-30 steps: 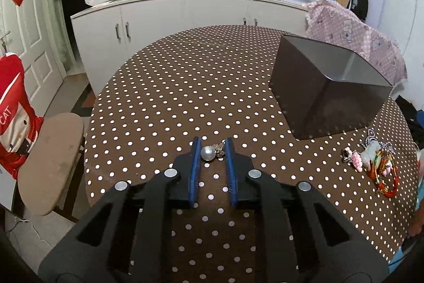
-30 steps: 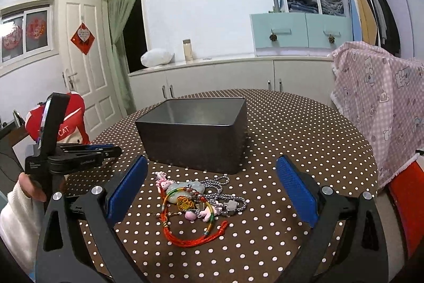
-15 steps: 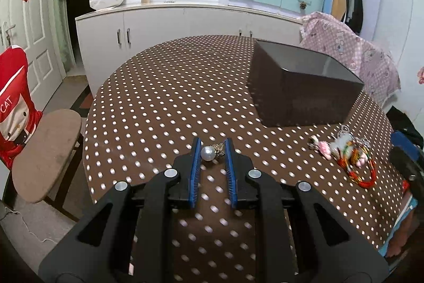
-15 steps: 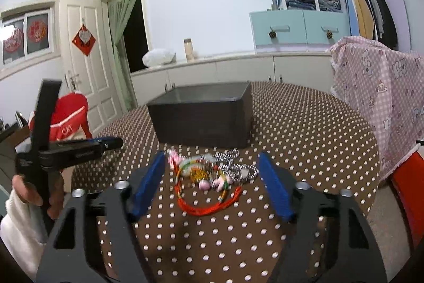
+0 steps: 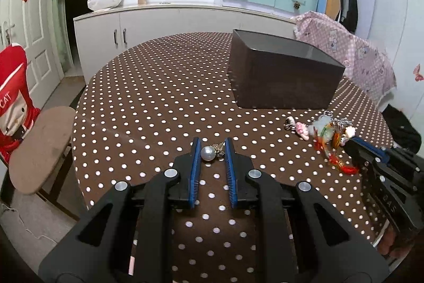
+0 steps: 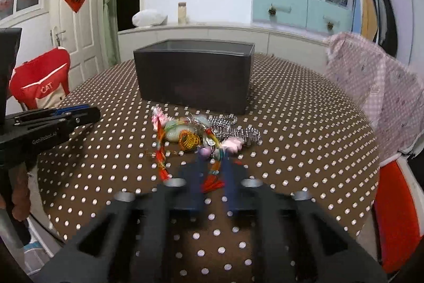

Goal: Organize jewelry
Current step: 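Grasp the rainbow ring charm with the right gripper while the left gripper holds the silver bead, then carry the silver bead and rainbow charm over the grey box with both grippers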

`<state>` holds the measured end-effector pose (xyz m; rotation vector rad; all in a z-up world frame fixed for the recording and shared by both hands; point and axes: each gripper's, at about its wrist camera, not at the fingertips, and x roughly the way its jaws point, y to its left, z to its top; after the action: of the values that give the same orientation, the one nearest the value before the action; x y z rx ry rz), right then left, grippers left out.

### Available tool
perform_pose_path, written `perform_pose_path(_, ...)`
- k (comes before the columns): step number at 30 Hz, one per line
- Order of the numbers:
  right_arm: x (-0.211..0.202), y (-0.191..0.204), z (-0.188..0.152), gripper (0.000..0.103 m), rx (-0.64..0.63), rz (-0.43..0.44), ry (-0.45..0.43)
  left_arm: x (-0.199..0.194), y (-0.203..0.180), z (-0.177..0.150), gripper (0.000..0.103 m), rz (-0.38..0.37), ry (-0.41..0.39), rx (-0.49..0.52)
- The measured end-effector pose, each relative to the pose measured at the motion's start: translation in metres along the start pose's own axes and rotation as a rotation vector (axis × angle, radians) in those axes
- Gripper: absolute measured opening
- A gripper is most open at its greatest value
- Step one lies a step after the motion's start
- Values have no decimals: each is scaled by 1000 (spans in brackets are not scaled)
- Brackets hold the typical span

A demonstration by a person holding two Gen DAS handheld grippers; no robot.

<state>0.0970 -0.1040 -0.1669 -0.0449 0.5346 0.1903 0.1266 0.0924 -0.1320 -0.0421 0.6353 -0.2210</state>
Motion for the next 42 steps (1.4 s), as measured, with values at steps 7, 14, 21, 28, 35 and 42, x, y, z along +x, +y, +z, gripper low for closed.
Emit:
perform_pose_path(7, -10, -10, 2, 2, 48, 24, -27, -5, -8, 0, 18, -25, -14, 0)
perform_pose_path(14, -24, -20, 15, 2, 75, 21, -81, -12, -17, 6, 18, -49, -49, 6)
perform_pose_path(21, -33, -23, 40, 2, 65, 14, -160, -17, -29, 24, 18, -68, -95, 27)
perform_pose_path(28, -33, -26, 69, 2, 48, 9, -235, -22, -43, 45, 18, -83, -155, 48)
perform_pose_path(35, -21, -32, 89, 2, 63, -4, -264, -19, -54, 71, 18, -91, -205, 80)
perform_pose_path(42, -4, -38, 101, 2, 71, 5, -256, -3, -60, 85, 18, -101, -194, 95)
